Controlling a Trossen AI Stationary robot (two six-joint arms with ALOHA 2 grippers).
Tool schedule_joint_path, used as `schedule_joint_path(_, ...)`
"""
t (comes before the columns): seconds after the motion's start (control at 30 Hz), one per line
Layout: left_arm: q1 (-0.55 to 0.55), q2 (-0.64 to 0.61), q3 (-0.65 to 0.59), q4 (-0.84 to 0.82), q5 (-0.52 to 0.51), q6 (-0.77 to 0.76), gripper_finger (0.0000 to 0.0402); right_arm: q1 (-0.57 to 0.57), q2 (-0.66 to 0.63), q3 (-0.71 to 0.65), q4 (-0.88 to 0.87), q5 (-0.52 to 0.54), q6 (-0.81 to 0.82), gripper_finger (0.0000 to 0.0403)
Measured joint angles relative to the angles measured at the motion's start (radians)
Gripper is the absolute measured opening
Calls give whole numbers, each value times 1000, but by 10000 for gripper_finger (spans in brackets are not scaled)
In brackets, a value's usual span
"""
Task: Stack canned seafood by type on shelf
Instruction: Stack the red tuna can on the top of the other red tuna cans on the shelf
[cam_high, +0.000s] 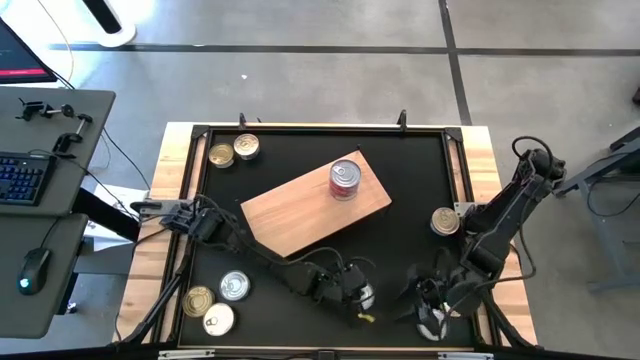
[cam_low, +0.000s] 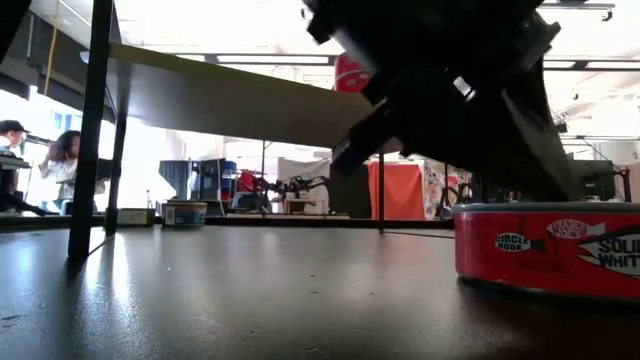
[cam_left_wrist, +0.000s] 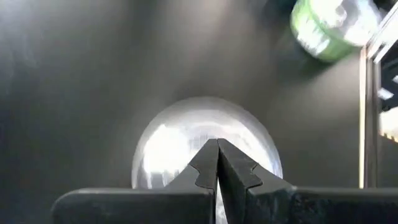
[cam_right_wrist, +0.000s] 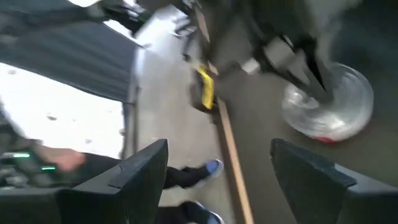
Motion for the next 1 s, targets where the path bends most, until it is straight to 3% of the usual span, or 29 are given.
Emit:
schedule_joint_path(0.17,0,-68,30,-73,8,128,0,-11,1,0,-192,-1,117,268)
schedule_joint_path(0.27,-37,-84,28,-144,4,170,0,-31,22,0,-282,2,189,233)
schedule_joint_path(0.37,-89,-87,25,-165,-49,207,0,-60,70,0,-299,9,223,159)
schedule_joint_path(0.47,-145,-88,-8,-128,-93,205,0,-90,143,0,-269,-2,213,54)
schedule_joint_path(0.53,-174,-81,-27,-134,-116,185,0,-103,194,0,-270,-20,189,16)
schedule_joint_path(0.73,-185,-83,-61,-133,-148,197,0,-177,336,-67,-141,-148,151,3)
schedule_joint_path(1.0,-138,-40,-77,-47,-77,281,0,-236,367,-64,-63,-143,125,1)
